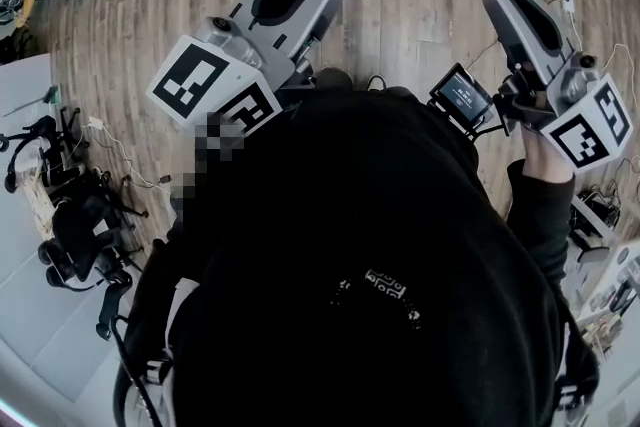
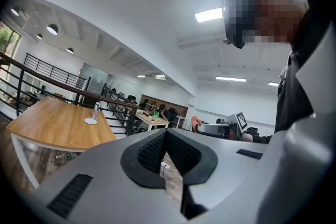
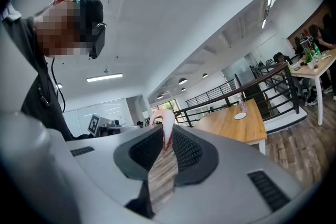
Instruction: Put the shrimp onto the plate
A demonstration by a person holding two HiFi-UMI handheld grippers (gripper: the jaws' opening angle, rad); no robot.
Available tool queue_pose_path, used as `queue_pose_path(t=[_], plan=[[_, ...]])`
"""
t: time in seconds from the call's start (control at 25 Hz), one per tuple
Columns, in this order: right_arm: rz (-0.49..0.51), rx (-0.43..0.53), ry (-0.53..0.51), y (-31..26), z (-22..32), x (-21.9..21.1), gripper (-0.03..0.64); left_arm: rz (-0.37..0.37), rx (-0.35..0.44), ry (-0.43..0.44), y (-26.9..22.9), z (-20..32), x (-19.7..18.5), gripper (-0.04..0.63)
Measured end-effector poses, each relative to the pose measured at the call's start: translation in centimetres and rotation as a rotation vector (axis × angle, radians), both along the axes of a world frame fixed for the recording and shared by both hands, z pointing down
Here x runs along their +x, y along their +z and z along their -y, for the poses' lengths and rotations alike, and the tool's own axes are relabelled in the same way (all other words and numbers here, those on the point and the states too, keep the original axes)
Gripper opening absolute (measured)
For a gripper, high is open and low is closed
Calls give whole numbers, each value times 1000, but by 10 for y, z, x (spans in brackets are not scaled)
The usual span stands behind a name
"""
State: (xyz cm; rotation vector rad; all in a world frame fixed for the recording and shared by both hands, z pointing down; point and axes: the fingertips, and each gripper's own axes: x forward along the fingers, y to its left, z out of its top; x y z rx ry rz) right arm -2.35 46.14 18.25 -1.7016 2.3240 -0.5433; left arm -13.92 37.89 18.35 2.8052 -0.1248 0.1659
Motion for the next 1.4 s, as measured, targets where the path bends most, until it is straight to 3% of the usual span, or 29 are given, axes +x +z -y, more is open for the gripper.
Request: queue_pose_path(t=[0.36,0.52,0.76,1.16,1.4], plan=[[0,-4,40,10,7,33,63,-1,-17,37,14,12,29,3],[-4,-3,87,0,-4,29,64,-17,-12,42,2,15,19,3],[-2,-24,117,8,20,48,64,-17,-29,94,14,36,46,3],[-8,-24,159,-11,28,48,64,-37,-38,127,-1,49,49,3],[-26,-42,162,-14,84,57,64,-47,-63,132,2,104,59,3]])
